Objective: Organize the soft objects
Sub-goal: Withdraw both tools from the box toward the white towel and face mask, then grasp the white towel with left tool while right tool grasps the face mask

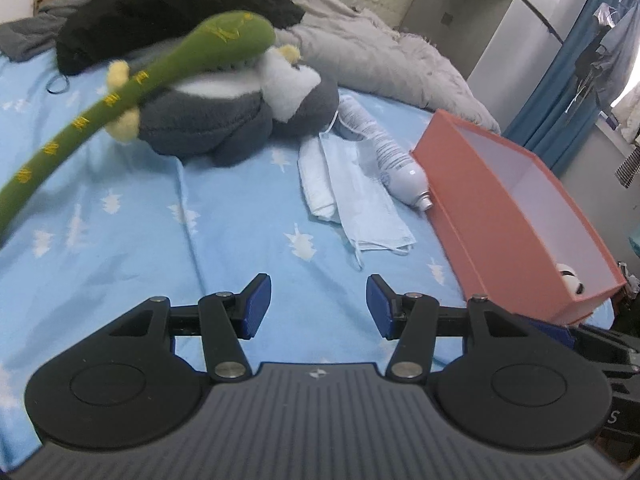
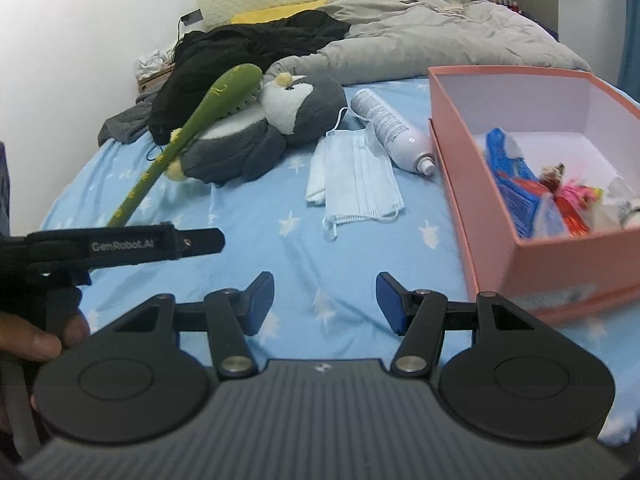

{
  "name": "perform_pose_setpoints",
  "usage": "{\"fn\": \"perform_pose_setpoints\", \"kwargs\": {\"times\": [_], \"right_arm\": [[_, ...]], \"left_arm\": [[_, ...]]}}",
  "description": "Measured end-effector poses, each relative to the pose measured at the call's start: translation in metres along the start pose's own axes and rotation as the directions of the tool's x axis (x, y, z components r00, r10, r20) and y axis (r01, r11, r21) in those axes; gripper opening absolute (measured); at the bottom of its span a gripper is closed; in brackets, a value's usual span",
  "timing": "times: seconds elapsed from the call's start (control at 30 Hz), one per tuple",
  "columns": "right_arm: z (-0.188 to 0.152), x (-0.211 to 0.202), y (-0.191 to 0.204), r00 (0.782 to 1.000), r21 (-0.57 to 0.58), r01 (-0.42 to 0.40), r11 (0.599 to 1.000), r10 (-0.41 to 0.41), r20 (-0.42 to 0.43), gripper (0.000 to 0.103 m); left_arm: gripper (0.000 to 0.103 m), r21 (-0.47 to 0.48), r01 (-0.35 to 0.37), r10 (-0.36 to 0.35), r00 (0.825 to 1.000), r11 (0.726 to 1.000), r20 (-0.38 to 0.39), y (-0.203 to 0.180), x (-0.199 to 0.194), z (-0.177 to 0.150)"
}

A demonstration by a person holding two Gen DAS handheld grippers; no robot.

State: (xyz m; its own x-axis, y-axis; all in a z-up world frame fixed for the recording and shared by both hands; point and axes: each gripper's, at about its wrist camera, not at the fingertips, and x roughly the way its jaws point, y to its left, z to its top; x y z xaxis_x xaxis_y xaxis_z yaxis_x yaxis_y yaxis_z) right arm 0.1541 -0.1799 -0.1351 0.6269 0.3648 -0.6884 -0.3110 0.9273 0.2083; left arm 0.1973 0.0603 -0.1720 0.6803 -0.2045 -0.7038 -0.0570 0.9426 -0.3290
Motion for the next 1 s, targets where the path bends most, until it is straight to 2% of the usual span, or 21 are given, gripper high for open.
{"fn": "perform_pose_setpoints", "kwargs": {"times": [0.3, 0.63, 0.9, 0.93, 1.0], "right_arm": [[0.019, 0.072, -0.006, 1.0, -0.027, -0.011, 1.0, 0.01, -0.002, 0.059], [0.035, 0.136, -0.011, 1.0, -0.1, -0.004, 0.995, 0.005, 0.01, 0.059], [0.031, 0.174, -0.009, 1.0, -0.172, 0.018, 0.985, -0.021, -0.013, 0.057], [0.03, 0.175, -0.008, 1.0, -0.191, 0.023, 0.981, -0.025, -0.007, 0.054], [0.029, 0.177, -0.005, 0.999, -0.228, 0.042, 0.973, -0.044, -0.002, 0.047]], "left_arm": [[0.059, -0.08, 0.031, -0.033, 0.999, 0.996, -0.027, 0.026, 0.072, 0.023], [0.057, -0.074, 0.09, -0.093, 0.995, 0.993, -0.035, 0.028, 0.13, 0.05], [0.043, -0.129, 0.155, -0.161, 0.986, 0.98, -0.037, 0.04, 0.163, 0.06], [0.041, -0.129, 0.157, -0.163, 0.986, 0.979, -0.037, 0.04, 0.165, 0.061], [0.032, -0.13, 0.168, -0.174, 0.984, 0.977, -0.043, 0.039, 0.17, 0.062]]}}
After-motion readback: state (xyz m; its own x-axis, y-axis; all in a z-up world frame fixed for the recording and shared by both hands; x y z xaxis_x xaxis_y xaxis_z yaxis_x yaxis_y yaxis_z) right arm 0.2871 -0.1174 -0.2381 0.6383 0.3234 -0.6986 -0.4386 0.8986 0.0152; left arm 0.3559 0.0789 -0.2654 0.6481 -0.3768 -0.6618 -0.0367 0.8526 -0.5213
